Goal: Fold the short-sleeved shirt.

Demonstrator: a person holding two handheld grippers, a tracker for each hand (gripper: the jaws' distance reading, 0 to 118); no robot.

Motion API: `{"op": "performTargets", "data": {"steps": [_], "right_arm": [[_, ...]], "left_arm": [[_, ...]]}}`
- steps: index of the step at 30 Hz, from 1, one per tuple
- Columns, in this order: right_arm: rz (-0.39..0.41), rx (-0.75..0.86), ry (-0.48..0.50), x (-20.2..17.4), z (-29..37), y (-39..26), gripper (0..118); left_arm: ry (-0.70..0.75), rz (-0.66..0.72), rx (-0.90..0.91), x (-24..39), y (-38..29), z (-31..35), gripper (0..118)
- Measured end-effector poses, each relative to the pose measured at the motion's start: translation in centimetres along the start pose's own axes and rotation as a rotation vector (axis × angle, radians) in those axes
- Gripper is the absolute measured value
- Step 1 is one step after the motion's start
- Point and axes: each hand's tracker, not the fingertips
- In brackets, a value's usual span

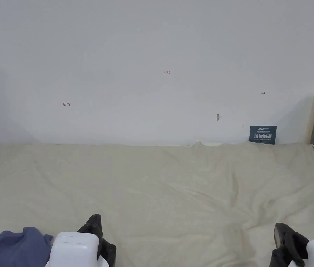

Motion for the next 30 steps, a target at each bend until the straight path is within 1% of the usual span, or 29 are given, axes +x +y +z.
{"op": "performTargets", "data": {"steps": [5,7,8,10,15,18,19,21,24,26,29,30], "right_arm": [[-0.001,-0.004,-0.022,0.2,-0.2,0.3,0],[0.007,0.000,-0.013,-0.5,-0.5,0.3,0],[0.016,0.003,0.007,-1.0,-0.6,0.5,0],[0.041,-0.002,0.070,-3.1,-1.3,0.4,0],[0.054,-0.024,0.289,-10.9,-2.9,0.4,0],[0.055,-0.049,0.424,-15.2,-2.9,1.0,0],[0.053,-0.049,0.453,-15.9,-2.9,1.0,0],[0.064,-0.043,0.454,-17.4,-2.4,1.2,0],[0.060,-0.056,0.496,-18.1,-2.4,1.3,0],[0.060,-0.060,0.512,-18.0,-2.4,1.4,0],[0.086,-0.057,0.507,-17.5,-2.4,1.3,0],[0.095,-0.059,0.503,-17.1,-2.5,1.3,0]], "left_arm": [[0.012,0.044,-0.029,-1.0,0.1,-0.4,0],[0.068,0.070,-0.052,-2.3,0.0,-0.1,0],[0.080,0.075,-0.057,-3.2,0.0,0.2,0],[0.126,0.078,-0.065,-5.7,-0.1,1.4,0],[0.370,0.004,-0.096,-13.4,-0.9,5.3,0],[0.486,-0.019,-0.112,-16.5,-1.2,7.5,0],[0.498,-0.009,-0.110,-17.0,-1.2,8.0,0],[0.491,0.006,-0.107,-17.8,-1.3,8.6,0],[0.478,-0.026,-0.125,-17.9,-1.6,8.6,0],[0.486,-0.035,-0.127,-17.9,-1.8,8.4,0],[0.428,0.040,-0.142,-20.0,-1.0,6.4,0],[0.437,0.070,-0.165,-21.3,-0.3,4.8,0]]}}
